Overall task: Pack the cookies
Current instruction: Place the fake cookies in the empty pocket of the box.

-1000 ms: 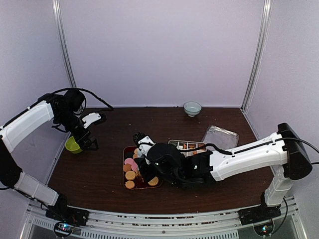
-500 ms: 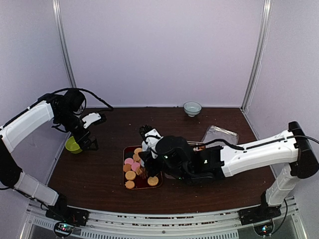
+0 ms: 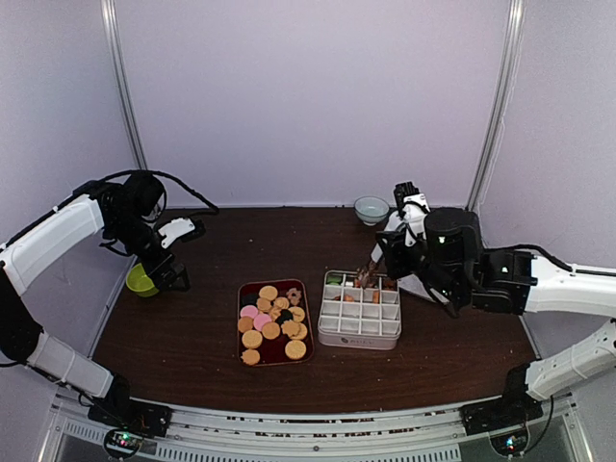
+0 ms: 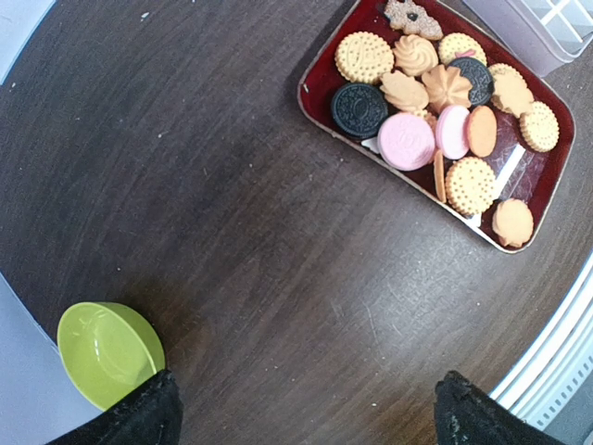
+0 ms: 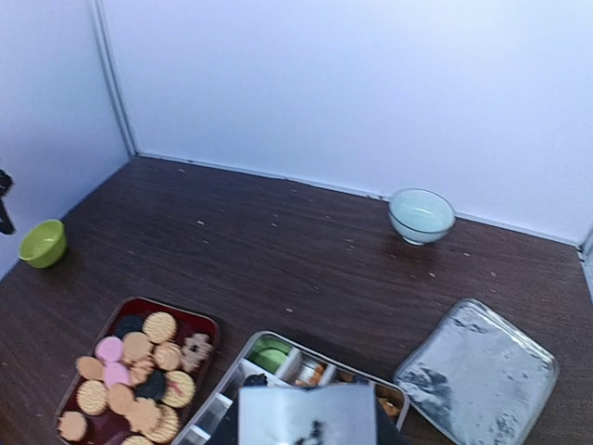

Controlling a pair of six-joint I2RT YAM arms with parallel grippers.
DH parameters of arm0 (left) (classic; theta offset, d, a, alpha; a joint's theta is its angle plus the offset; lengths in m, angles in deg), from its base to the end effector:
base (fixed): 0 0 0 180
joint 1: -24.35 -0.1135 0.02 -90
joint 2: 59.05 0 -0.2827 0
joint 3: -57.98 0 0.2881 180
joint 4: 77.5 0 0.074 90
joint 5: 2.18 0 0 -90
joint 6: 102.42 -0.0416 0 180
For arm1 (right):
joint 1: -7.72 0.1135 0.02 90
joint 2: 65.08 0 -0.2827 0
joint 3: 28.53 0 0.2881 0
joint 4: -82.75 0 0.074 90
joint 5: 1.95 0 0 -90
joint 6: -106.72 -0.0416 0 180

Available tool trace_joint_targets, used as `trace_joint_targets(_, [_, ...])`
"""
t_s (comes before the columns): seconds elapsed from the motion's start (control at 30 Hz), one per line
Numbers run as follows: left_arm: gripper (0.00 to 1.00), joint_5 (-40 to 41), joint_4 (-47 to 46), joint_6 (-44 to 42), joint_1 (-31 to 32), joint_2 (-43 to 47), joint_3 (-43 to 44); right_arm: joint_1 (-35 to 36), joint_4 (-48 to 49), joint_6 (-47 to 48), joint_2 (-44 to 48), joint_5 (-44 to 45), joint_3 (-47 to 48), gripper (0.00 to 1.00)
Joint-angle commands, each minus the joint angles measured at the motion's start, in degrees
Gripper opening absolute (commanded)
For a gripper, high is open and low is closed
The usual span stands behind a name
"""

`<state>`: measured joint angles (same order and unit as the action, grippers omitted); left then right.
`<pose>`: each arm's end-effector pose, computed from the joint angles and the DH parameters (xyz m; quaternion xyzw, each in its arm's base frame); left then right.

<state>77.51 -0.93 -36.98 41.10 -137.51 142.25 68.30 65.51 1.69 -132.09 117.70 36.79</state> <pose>0.2736 -0.0901 0.3111 0.3604 0.9135 -0.0770 0.1721 0.1662 0.2527 0.3295 -0.1674 0.7829 0.1799 0.5716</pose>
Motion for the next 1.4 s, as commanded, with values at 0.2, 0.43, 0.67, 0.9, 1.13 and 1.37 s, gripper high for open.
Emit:
trace_joint_targets(0.2, [0.98,-0.9,-0.4,-0.1,-0.4,0.1,0.7,-4.5,-6.2,1.7,6.8,5.2,-7.8,0.00])
trace_joint_targets(0.43, [0.98,-1.1,-0.5,0.0,-0.4,0.6,0.1,-4.5,-4.4,2.3,5.1,3.5,-7.3,0.00])
trace_joint_targets(0.67, [0.98,-1.2,-0.5,-0.1,-0.4,0.6,-0.2,-4.5,-2.3,3.3,2.6,2.2,-6.2,0.00])
trace_joint_targets(0.9, [0.98,-1.2,-0.8,-0.2,-0.4,0.8,-0.7,-4.7,-2.2,4.2,0.8,1.4,-5.2,0.07])
trace_joint_targets(1.13, [0.98,-1.3,-0.8,-0.2,-0.4,0.7,-0.7,-4.6,-1.8,4.2,2.6,0.7,-5.2,0.22])
trace_joint_targets(1.37, [0.98,-1.6,-0.8,0.0,-0.4,0.6,-0.4,-4.6,-2.3,4.5,4.0,0.3,-4.2,0.24])
